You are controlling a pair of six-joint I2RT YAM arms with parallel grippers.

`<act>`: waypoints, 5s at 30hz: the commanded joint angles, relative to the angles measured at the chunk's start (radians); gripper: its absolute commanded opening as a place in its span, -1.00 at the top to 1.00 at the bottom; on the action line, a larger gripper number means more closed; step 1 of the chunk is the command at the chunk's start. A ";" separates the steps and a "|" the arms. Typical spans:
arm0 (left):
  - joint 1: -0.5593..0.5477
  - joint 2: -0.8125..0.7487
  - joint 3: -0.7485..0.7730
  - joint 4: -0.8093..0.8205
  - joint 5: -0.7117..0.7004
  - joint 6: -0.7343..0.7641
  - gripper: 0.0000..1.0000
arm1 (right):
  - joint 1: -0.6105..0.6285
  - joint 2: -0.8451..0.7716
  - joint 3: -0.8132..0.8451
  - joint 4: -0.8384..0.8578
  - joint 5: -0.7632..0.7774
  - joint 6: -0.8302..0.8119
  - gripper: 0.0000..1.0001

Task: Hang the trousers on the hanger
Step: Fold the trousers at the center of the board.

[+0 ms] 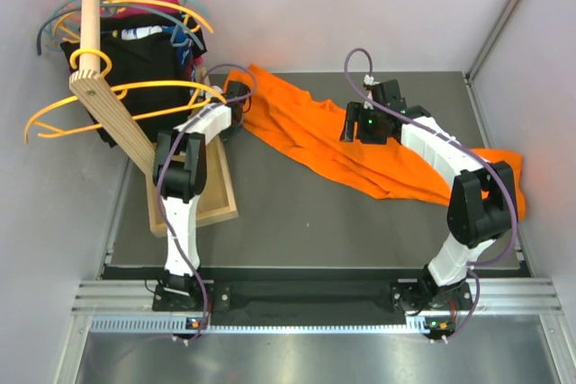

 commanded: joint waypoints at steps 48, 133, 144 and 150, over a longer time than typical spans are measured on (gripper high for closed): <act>-0.196 0.234 0.392 0.583 -0.091 0.298 0.05 | -0.255 -0.129 -0.065 -0.041 -0.062 -0.081 -0.59; -0.045 0.269 0.372 0.696 0.009 0.005 0.21 | -0.741 0.222 0.078 0.020 0.788 0.116 0.72; -0.039 0.265 0.351 0.685 0.003 -0.007 0.23 | -0.707 0.060 -0.069 0.220 0.999 -0.114 1.00; -0.039 0.260 0.346 0.685 0.006 -0.006 0.23 | -0.736 0.039 -0.175 0.433 1.168 -0.260 1.00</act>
